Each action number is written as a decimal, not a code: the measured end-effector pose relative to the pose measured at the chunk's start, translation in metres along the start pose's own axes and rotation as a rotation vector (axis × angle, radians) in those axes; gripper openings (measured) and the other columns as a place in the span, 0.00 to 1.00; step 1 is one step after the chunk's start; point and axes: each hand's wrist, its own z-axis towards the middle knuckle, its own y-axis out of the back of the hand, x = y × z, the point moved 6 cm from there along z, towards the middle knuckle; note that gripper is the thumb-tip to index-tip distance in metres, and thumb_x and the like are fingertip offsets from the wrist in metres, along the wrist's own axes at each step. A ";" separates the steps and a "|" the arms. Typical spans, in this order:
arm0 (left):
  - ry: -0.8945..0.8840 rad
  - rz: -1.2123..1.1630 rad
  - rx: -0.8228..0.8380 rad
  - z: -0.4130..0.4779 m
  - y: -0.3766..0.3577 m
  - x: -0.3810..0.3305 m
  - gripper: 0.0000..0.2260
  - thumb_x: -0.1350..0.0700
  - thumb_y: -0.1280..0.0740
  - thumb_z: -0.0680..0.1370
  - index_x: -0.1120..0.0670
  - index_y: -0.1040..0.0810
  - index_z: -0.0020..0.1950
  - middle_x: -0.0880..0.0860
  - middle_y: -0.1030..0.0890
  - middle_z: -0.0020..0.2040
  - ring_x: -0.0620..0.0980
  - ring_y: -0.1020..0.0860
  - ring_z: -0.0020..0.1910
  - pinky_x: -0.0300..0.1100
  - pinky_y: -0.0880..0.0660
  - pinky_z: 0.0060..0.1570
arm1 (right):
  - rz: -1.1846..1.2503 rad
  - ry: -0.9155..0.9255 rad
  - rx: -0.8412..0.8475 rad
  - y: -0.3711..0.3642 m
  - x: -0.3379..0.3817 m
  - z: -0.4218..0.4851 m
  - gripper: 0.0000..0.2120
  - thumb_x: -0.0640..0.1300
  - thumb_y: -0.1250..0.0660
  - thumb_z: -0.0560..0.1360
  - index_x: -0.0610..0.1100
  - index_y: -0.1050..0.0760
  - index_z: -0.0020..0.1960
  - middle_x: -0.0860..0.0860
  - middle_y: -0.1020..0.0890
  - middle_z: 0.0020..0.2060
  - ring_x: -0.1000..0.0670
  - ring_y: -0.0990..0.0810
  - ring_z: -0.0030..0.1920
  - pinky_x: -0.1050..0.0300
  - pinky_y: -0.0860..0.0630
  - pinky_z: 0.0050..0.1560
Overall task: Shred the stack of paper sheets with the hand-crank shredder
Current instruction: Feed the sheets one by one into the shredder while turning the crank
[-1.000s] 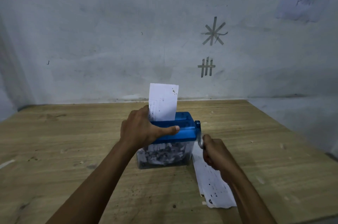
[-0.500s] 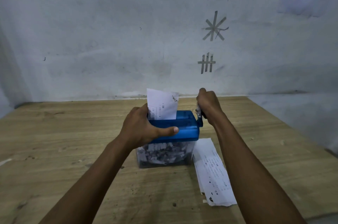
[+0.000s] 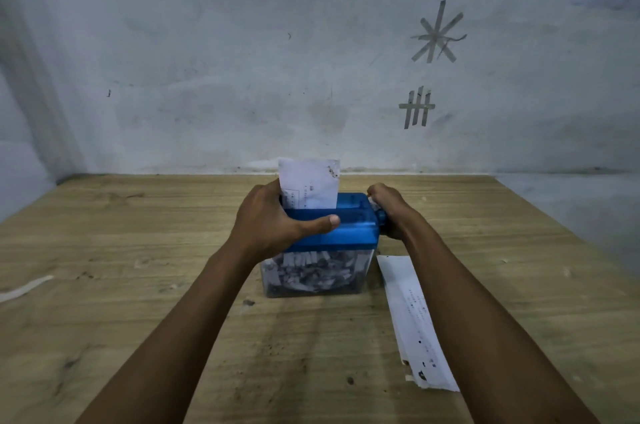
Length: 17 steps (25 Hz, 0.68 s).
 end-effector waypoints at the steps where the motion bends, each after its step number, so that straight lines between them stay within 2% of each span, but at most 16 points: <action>1: 0.005 -0.008 -0.004 0.000 0.000 0.001 0.36 0.23 0.29 0.59 0.43 0.23 0.58 0.40 0.20 0.49 0.36 0.22 0.44 0.34 0.23 0.39 | -0.060 -0.005 0.011 0.001 -0.007 0.005 0.11 0.43 0.43 0.75 0.39 0.27 0.52 0.36 0.20 0.45 0.42 0.23 0.43 0.50 0.25 0.45; 3: 0.011 -0.006 -0.010 0.002 0.000 0.003 0.36 0.24 0.29 0.60 0.45 0.22 0.59 0.41 0.19 0.51 0.38 0.21 0.45 0.34 0.23 0.40 | -0.077 -0.020 0.019 0.001 -0.022 0.013 0.14 0.44 0.40 0.75 0.36 0.25 0.55 0.34 0.18 0.48 0.41 0.21 0.43 0.49 0.24 0.45; 6: 0.033 0.023 -0.019 0.003 -0.001 0.011 0.38 0.22 0.29 0.59 0.46 0.20 0.59 0.42 0.16 0.52 0.41 0.19 0.46 0.41 0.18 0.43 | -0.020 0.021 -0.062 0.006 -0.026 -0.002 0.07 0.41 0.42 0.77 0.39 0.28 0.44 0.38 0.24 0.39 0.43 0.25 0.37 0.52 0.29 0.39; 8: 0.058 0.047 -0.005 0.004 -0.004 0.015 0.40 0.19 0.31 0.57 0.46 0.20 0.57 0.43 0.16 0.49 0.43 0.18 0.45 0.47 0.17 0.43 | -0.093 0.067 -0.066 0.011 -0.035 -0.021 0.12 0.41 0.44 0.81 0.40 0.29 0.41 0.43 0.26 0.32 0.48 0.29 0.29 0.59 0.34 0.31; 10: 0.067 0.055 -0.016 0.005 -0.004 0.016 0.40 0.18 0.31 0.56 0.46 0.20 0.55 0.43 0.17 0.45 0.42 0.18 0.42 0.47 0.17 0.41 | -0.204 0.114 -0.020 0.014 -0.050 -0.043 0.12 0.39 0.44 0.83 0.40 0.27 0.43 0.46 0.26 0.31 0.51 0.30 0.27 0.61 0.35 0.26; 12: 0.074 0.075 -0.034 0.005 -0.002 0.016 0.39 0.17 0.32 0.56 0.47 0.19 0.52 0.43 0.17 0.43 0.42 0.19 0.40 0.47 0.17 0.40 | -0.317 0.212 -0.005 0.018 -0.057 -0.070 0.12 0.37 0.43 0.83 0.39 0.26 0.43 0.45 0.25 0.33 0.52 0.28 0.29 0.62 0.33 0.26; 13: 0.075 0.097 -0.042 0.006 -0.001 0.016 0.39 0.17 0.33 0.56 0.47 0.20 0.51 0.43 0.17 0.42 0.42 0.19 0.40 0.48 0.17 0.40 | -0.357 0.283 -0.031 0.021 -0.053 -0.084 0.15 0.38 0.44 0.83 0.39 0.27 0.40 0.45 0.25 0.32 0.53 0.28 0.28 0.62 0.33 0.26; 15: 0.063 0.142 -0.035 0.006 0.001 0.016 0.39 0.16 0.35 0.57 0.47 0.20 0.50 0.43 0.18 0.42 0.42 0.19 0.39 0.47 0.18 0.40 | -0.388 0.439 -0.117 0.028 -0.035 -0.112 0.24 0.43 0.45 0.85 0.42 0.31 0.30 0.46 0.28 0.25 0.54 0.32 0.23 0.62 0.36 0.25; 17: 0.028 0.138 -0.008 0.007 0.001 0.016 0.39 0.16 0.37 0.58 0.47 0.19 0.50 0.43 0.18 0.42 0.41 0.20 0.39 0.47 0.18 0.40 | -0.448 0.573 -0.259 0.034 -0.008 -0.135 0.28 0.46 0.45 0.84 0.44 0.33 0.26 0.47 0.31 0.22 0.52 0.35 0.22 0.60 0.37 0.24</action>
